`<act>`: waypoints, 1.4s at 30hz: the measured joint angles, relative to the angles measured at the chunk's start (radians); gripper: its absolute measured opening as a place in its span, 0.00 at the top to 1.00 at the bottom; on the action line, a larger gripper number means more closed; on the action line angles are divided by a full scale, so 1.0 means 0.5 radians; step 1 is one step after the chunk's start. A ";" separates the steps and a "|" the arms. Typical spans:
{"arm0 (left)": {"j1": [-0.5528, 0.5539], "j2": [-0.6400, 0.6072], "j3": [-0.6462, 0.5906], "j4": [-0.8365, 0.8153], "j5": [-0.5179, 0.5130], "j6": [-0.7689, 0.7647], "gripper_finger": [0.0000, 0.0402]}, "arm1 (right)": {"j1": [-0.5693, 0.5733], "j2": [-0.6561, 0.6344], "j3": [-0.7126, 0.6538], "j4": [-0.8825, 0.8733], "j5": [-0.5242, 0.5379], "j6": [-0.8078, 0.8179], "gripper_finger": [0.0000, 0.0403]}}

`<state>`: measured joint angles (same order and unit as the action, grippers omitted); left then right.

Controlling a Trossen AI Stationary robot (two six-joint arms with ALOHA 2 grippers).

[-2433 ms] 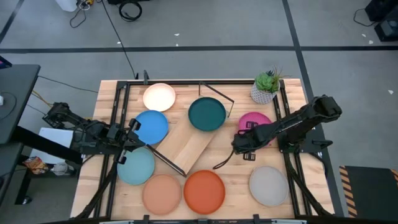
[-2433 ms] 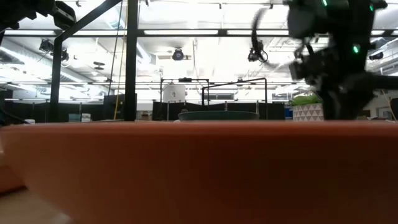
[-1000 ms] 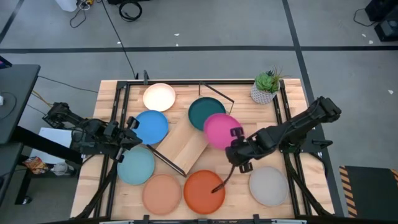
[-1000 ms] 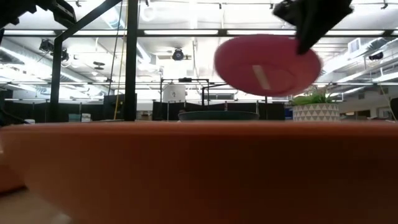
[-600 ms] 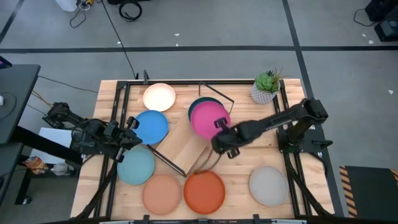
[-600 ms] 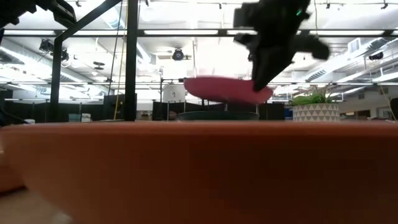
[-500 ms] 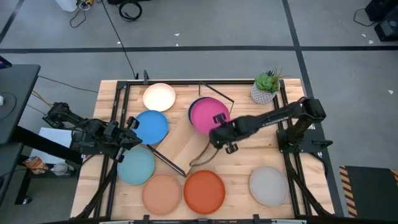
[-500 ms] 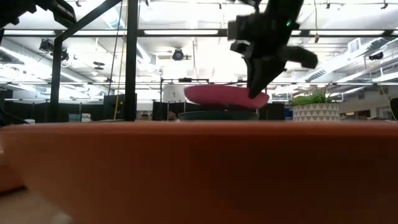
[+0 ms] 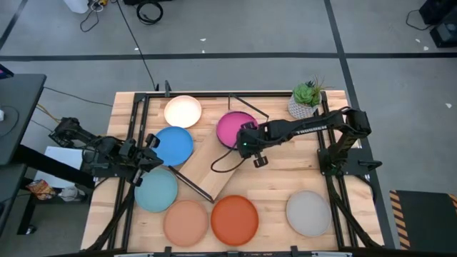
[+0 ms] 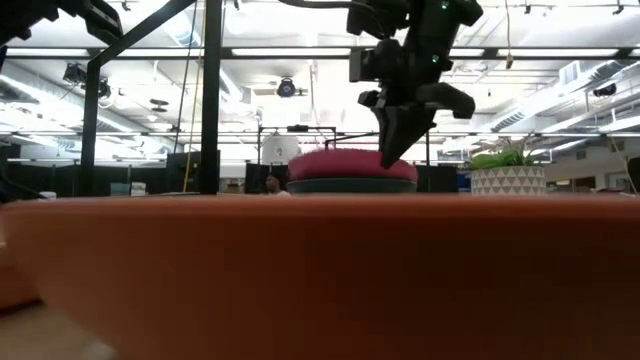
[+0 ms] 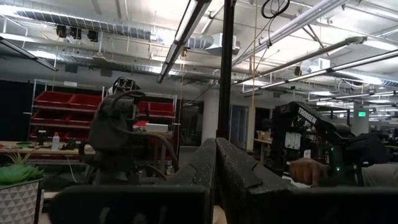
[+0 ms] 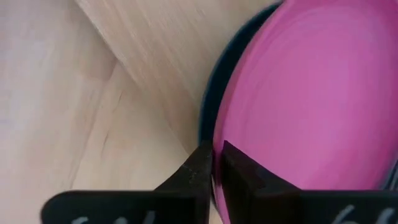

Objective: Place and stack plates onto a shelf
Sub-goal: Stack the pink plate on top of the dark blue plate on the shelf, then stack the blue plate on top of the pink plate on the shelf

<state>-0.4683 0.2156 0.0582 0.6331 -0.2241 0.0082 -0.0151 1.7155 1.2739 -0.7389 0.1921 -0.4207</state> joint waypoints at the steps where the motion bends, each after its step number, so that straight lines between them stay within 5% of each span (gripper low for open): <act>1: 0.001 0.000 0.000 -0.002 0.000 0.000 0.95 | -0.001 0.002 0.000 -0.002 -0.007 0.002 0.88; 10: 0.001 0.000 0.000 0.025 -0.051 0.008 0.95 | 0.082 -0.014 0.184 -0.204 0.148 0.098 0.77; 16: 0.001 -0.001 0.000 -0.054 -0.614 -0.011 0.95 | 0.163 -0.068 0.285 -0.381 0.200 0.304 0.77; 24: 0.000 0.000 0.065 -0.186 -1.128 -0.149 0.95 | 0.209 -0.270 -0.153 -0.245 0.371 0.657 0.77; 30: 0.024 0.016 0.456 -1.089 -1.471 -0.443 0.95 | 0.391 -0.586 -0.547 0.183 0.468 0.816 0.77; 36: 0.232 0.107 0.767 -1.709 -1.483 -0.855 0.95 | 0.536 -0.816 -0.866 0.654 0.484 0.848 0.77; 42: 0.582 0.360 0.923 -1.861 -1.196 -1.151 0.95 | 0.686 -0.886 -0.921 0.707 0.526 0.913 0.77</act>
<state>-0.1774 0.3958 0.5199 -0.2973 -0.8219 -0.5672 0.3277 1.2727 0.8135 -0.3854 0.4550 0.0360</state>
